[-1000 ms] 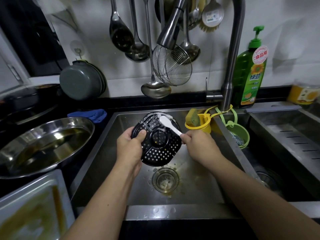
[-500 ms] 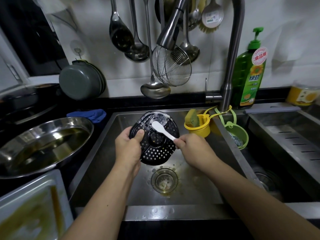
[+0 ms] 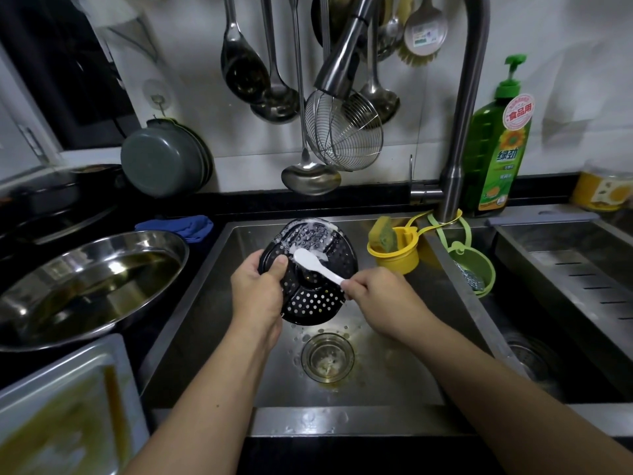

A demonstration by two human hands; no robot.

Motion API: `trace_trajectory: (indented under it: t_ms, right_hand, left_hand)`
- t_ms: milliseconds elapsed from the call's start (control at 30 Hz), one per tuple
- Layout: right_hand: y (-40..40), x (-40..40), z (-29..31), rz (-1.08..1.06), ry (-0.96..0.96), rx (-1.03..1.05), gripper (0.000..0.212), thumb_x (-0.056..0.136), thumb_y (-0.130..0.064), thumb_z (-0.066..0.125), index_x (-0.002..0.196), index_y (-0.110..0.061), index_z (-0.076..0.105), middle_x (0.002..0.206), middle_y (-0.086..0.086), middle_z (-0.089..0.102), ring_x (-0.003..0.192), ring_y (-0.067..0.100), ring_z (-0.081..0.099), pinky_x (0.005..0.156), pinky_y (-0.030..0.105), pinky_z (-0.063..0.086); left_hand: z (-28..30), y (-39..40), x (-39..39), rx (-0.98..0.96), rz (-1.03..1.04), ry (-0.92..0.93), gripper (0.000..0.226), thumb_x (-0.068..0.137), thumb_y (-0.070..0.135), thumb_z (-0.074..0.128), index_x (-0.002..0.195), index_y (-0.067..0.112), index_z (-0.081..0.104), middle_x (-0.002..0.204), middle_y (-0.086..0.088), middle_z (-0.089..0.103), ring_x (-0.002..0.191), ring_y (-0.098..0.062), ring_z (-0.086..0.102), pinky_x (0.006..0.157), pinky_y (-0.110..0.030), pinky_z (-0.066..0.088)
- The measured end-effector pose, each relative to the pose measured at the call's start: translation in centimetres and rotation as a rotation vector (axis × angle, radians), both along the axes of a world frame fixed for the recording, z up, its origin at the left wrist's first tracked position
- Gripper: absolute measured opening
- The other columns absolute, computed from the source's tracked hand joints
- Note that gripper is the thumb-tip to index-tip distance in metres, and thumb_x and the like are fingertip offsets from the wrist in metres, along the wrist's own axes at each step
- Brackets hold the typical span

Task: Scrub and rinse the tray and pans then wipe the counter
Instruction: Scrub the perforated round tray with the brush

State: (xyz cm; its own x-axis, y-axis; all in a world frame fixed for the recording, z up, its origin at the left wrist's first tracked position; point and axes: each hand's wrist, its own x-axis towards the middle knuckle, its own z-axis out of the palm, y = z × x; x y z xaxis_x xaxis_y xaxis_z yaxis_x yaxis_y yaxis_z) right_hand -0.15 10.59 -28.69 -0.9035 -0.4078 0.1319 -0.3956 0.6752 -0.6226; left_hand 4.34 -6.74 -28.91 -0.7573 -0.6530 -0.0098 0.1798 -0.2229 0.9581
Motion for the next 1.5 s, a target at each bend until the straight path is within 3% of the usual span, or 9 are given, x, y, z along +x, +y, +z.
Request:
trace_trajectory:
  t_ms: [133, 267, 700, 867, 1033, 1300, 1500]
  right_hand:
    - [0.7, -1.0, 0.1, -0.097, -0.018, -0.016, 0.038, 0.101, -0.038, 0.053, 0.079, -0.012, 0.070, 0.069, 0.006, 0.063, 0.074, 0.028, 0.059, 0.070, 0.039, 0.049]
    - [0.2, -0.4, -0.2, -0.010, -0.017, -0.008, 0.037, 0.100, -0.038, 0.054, 0.076, -0.015, 0.069, 0.065, 0.003, 0.060, 0.072, 0.026, 0.058, 0.068, 0.038, 0.048]
    - [0.2, -0.3, 0.4, -0.080, 0.018, -0.005, 0.040, 0.102, -0.039, 0.049, 0.084, -0.012, 0.071, 0.074, 0.006, 0.065, 0.077, 0.027, 0.060, 0.073, 0.042, 0.053]
    - [-0.3, 0.5, 0.1, -0.006, -0.073, 0.083, 0.037, 0.101, -0.039, 0.051, 0.083, -0.014, 0.071, 0.069, 0.004, 0.060, 0.077, 0.028, 0.059, 0.071, 0.037, 0.049]
    - [-0.5, 0.5, 0.5, -0.070, -0.009, 0.082, 0.037, 0.102, -0.042, 0.048, 0.090, -0.016, 0.072, 0.080, 0.006, 0.066, 0.082, 0.030, 0.060, 0.077, 0.041, 0.053]
    - [0.4, 0.3, 0.0, -0.019, -0.094, 0.147, 0.035, 0.101, -0.042, 0.054, 0.088, -0.015, 0.073, 0.071, 0.002, 0.062, 0.079, 0.029, 0.062, 0.071, 0.036, 0.049]
    - [-0.3, 0.3, 0.4, -0.042, 0.060, 0.067, 0.039, 0.101, -0.045, 0.049, 0.076, -0.019, 0.065, 0.072, 0.002, 0.061, 0.077, 0.028, 0.058, 0.072, 0.041, 0.052]
  left_hand:
    - [-0.1, -0.2, 0.0, -0.009, 0.006, 0.001, 0.014, 0.098, 0.001, 0.061, 0.106, 0.007, 0.071, 0.094, -0.008, 0.076, 0.083, -0.018, 0.072, 0.073, -0.032, 0.058]
    - [-0.1, -0.2, -0.1, 0.004, -0.007, 0.000, 0.015, 0.099, 0.002, 0.060, 0.109, 0.006, 0.071, 0.100, -0.012, 0.076, 0.088, -0.022, 0.073, 0.077, -0.035, 0.059]
    - [0.1, 0.3, -0.1, -0.031, -0.031, 0.013, 0.016, 0.104, 0.010, 0.055, 0.108, 0.007, 0.070, 0.104, -0.014, 0.076, 0.097, -0.026, 0.071, 0.090, -0.041, 0.058]
    - [0.0, 0.4, -0.1, 0.025, -0.029, 0.019, 0.017, 0.105, 0.011, 0.054, 0.106, 0.008, 0.071, 0.108, -0.018, 0.075, 0.097, -0.026, 0.071, 0.092, -0.043, 0.057]
    - [0.0, 0.4, 0.0, 0.060, -0.051, 0.029, 0.017, 0.104, 0.010, 0.055, 0.108, 0.007, 0.071, 0.107, -0.016, 0.076, 0.094, -0.022, 0.070, 0.082, -0.034, 0.057]
    - [0.1, -0.1, -0.1, 0.180, 0.003, 0.063, 0.021, 0.105, 0.008, 0.052, 0.116, 0.000, 0.068, 0.106, -0.017, 0.077, 0.096, -0.026, 0.074, 0.091, -0.042, 0.060]
    - [0.1, 0.2, -0.2, 0.163, -0.034, 0.052, 0.018, 0.104, 0.006, 0.054, 0.113, 0.003, 0.070, 0.099, -0.013, 0.077, 0.085, -0.017, 0.074, 0.076, -0.032, 0.060]
